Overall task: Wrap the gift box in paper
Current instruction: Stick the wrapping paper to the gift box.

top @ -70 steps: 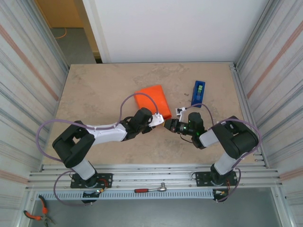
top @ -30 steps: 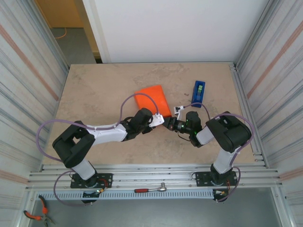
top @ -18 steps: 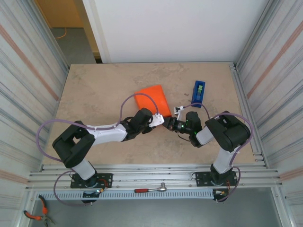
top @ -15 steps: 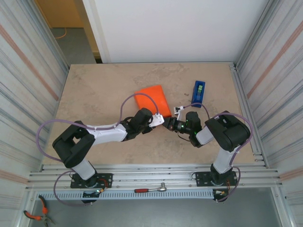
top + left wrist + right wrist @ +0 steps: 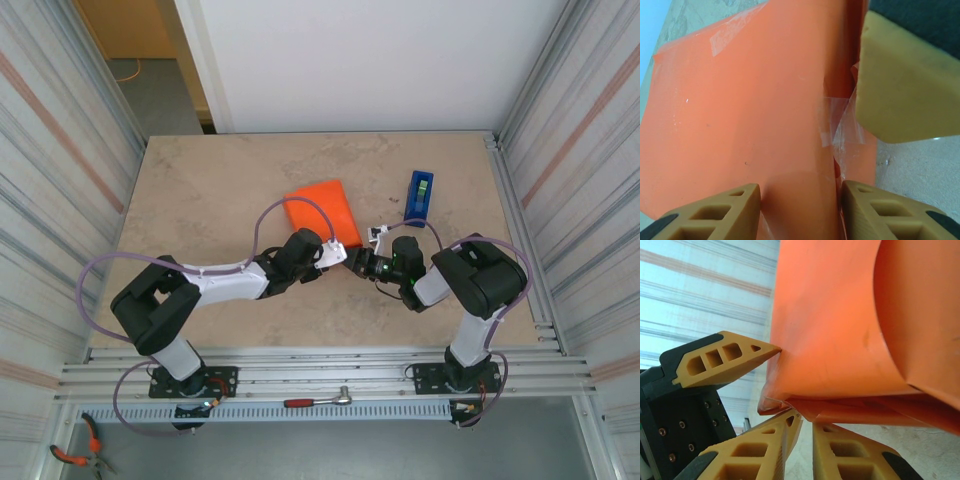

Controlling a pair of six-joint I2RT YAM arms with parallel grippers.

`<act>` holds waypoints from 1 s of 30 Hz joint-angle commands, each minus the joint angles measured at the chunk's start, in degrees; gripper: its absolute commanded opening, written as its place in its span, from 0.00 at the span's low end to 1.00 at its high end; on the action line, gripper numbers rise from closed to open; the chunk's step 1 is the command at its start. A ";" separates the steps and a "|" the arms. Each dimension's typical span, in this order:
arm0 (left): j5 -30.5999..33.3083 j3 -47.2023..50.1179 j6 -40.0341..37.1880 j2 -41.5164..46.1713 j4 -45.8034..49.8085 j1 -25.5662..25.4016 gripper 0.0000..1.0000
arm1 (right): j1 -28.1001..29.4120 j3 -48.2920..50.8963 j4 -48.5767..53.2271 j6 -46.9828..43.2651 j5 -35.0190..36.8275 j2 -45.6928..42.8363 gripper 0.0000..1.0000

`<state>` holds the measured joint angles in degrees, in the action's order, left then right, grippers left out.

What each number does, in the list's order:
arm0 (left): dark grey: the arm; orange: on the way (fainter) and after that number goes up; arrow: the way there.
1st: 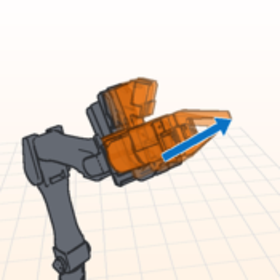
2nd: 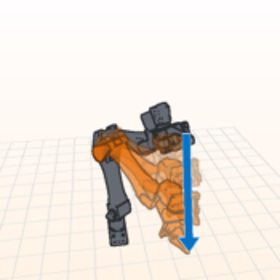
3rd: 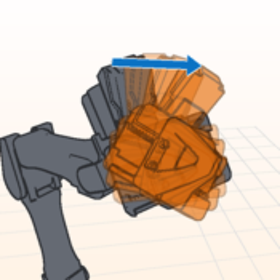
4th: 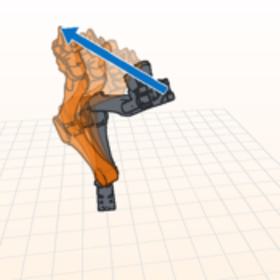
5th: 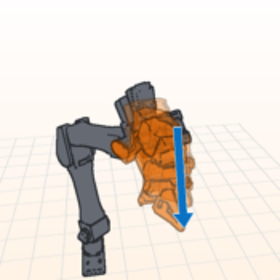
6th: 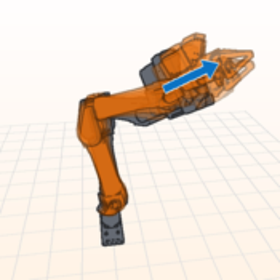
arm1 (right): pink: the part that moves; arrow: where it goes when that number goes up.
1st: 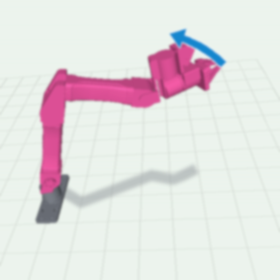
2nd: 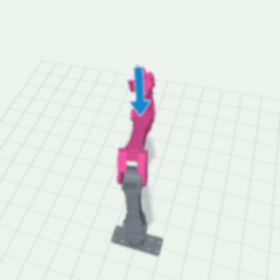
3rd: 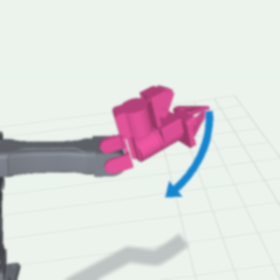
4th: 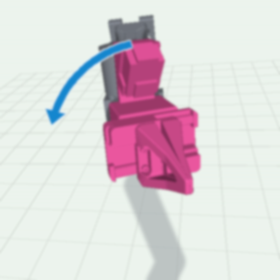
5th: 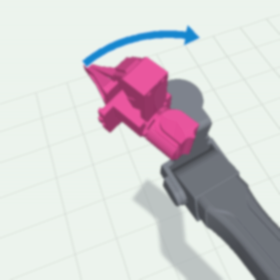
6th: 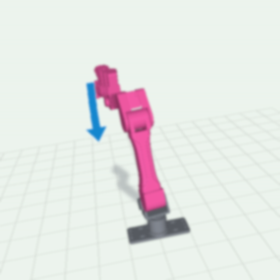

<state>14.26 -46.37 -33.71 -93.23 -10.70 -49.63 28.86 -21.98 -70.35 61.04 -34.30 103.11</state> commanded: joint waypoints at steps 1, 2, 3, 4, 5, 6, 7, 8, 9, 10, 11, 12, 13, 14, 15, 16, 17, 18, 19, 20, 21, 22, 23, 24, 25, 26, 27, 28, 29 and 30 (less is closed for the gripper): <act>-0.38 0.64 -0.48 -1.16 1.67 -0.72 0.46 | -0.26 0.26 -1.24 0.31 0.20 0.99 0.22; -0.40 0.65 -0.48 -1.16 1.67 -0.70 0.46 | -0.23 0.18 -1.22 0.31 0.17 0.98 0.22; -0.39 0.72 -0.50 -1.16 1.65 -0.73 0.46 | -0.29 0.13 -1.36 0.33 0.08 0.98 0.22; -0.40 0.67 -0.41 -1.16 1.65 -0.65 0.46 | -0.30 0.15 -1.36 0.40 0.11 0.98 0.23; -0.40 0.68 -0.46 -1.16 1.66 -0.72 0.46 | -0.30 0.14 -1.33 0.40 0.12 0.95 0.23; -0.44 0.71 -0.48 -1.16 1.65 -0.73 0.46 | -0.31 0.20 -1.32 0.40 0.09 1.02 0.24; -0.45 0.74 -0.47 -1.16 1.65 -0.69 0.46 | -0.30 0.14 -1.29 0.48 0.07 0.95 0.24; -0.38 0.69 -0.48 -1.16 1.65 -0.67 0.46 | -0.31 0.05 -1.37 0.49 0.06 0.99 0.25; -0.43 0.75 -0.47 -1.15 1.70 -0.67 0.46 | -0.41 0.07 -1.34 0.48 0.06 1.02 0.26; -0.42 0.75 -0.48 -1.16 1.65 -0.73 0.46 | -0.39 0.04 -1.37 0.57 0.11 0.94 0.26; -0.39 0.70 -0.48 -1.10 1.66 -0.72 0.46 | -0.41 0.02 -1.35 0.58 0.10 0.88 0.26; -0.46 0.69 -0.47 -1.08 1.65 -0.68 0.46 | -0.47 0.09 -1.29 0.65 0.04 0.86 0.27; -0.42 0.75 -0.42 -1.08 1.65 -0.66 0.46 | -0.47 0.04 -1.31 0.63 0.07 0.86 0.27; -0.38 0.68 -0.47 -1.07 1.69 -0.71 0.46 | -0.47 0.01 -1.33 0.66 0.11 0.87 0.28; -0.43 0.69 -0.48 -1.06 1.60 -0.73 0.46 | -0.47 0.01 -1.31 0.66 0.18 0.80 0.29; -0.43 0.80 -0.48 -1.08 1.54 -0.70 0.46 | -0.47 0.00 -1.35 0.66 0.14 0.85 0.30; -0.41 0.80 -0.48 -1.10 1.51 -0.73 0.46 | -0.47 0.14 -1.32 0.66 0.24 0.73 0.30; -0.44 0.81 -0.48 -1.08 1.60 -0.70 0.46 | -0.47 0.09 -1.23 0.66 0.29 0.70 0.31; -0.38 0.84 -0.49 -1.00 1.56 -0.73 0.45 | -0.47 0.14 -1.41 0.66 0.29 0.71 0.31; -0.42 0.84 -0.46 -1.03 1.54 -0.72 0.46 | -0.56 0.18 -1.37 0.73 0.33 0.78 0.31; -0.40 0.84 -0.48 -0.99 1.56 -0.67 0.46 | -0.55 0.17 -1.37 0.73 0.37 0.78 0.32; -0.43 0.84 -0.48 -1.07 1.56 -0.73 0.46 | -0.54 0.11 -1.34 0.75 0.35 0.82 0.32; -0.44 0.84 -0.56 -1.08 1.56 -0.71 0.46 | -0.55 0.09 -1.29 0.75 0.37 0.78 0.32; -0.39 0.83 -0.56 -1.08 1.56 -0.73 0.46 | -0.54 0.16 -1.35 0.71 0.36 0.84 0.33; -0.46 0.79 -0.54 -1.08 1.56 -0.70 0.46 | -0.56 0.16 -1.27 0.79 0.40 0.78 0.33; -0.38 0.83 -0.56 -1.07 1.56 -0.73 0.46 | -0.56 0.14 -1.31 0.84 0.49 0.80 0.33; -0.44 0.78 -0.55 -1.08 1.56 -0.65 0.45 | -0.56 0.22 -1.28 0.84 0.61 0.86 0.33; -0.46 0.82 -0.56 -1.08 1.56 -0.70 0.45 | -0.54 0.23 -1.35 0.84 0.68 0.87 0.34; -0.35 0.84 -0.55 -1.08 1.56 -0.73 0.45 | -0.62 0.34 -1.42 0.93 0.70 0.91 0.34; -0.42 0.82 -0.56 -1.08 1.52 -0.73 0.45 | -0.65 0.34 -1.54 0.97 0.73 1.02 0.34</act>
<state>14.28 -46.37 -33.78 -93.23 -10.72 -49.63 28.73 -21.98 -70.52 61.10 -34.28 103.18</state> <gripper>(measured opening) 0.455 0.338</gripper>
